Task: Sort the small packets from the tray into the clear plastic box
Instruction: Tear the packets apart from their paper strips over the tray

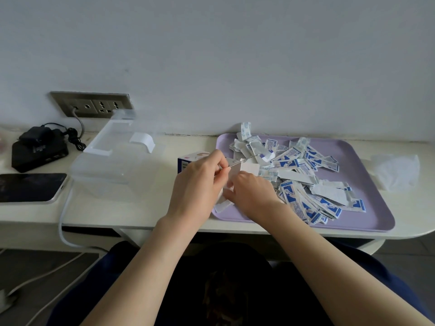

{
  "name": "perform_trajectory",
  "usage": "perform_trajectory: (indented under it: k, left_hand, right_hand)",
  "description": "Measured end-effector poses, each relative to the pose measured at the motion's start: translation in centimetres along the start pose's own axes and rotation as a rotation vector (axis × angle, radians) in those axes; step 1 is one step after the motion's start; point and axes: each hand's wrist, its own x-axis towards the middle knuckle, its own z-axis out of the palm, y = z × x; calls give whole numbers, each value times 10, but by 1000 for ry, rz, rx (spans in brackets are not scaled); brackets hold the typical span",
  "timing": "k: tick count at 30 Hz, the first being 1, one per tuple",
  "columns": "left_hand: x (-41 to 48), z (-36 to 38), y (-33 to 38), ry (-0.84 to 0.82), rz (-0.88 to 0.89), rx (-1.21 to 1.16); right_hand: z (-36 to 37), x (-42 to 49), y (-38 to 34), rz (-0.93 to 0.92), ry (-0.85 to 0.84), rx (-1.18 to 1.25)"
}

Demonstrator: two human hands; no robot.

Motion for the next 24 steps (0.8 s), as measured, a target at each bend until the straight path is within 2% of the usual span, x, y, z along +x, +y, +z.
perform_trajectory:
  k: [8, 14, 17, 21, 24]
  left_hand:
    - [0, 1, 0, -22, -1, -13]
    - [2, -3, -4, 4, -25, -28]
    - [5, -4, -8, 18, -50, -81]
    - [5, -5, -9, 32, -38, -126]
    - [4, -7, -10, 39, -20, -140]
  right_hand:
    - [2, -1, -3, -99, 31, -107]
    - [-3, -6, 6, -246, -79, 42]
    - [-2, -11, 7, -276, -74, 48]
    - [-2, -9, 9, -279, -52, 65]
    - [-7, -6, 11, -234, -82, 189]
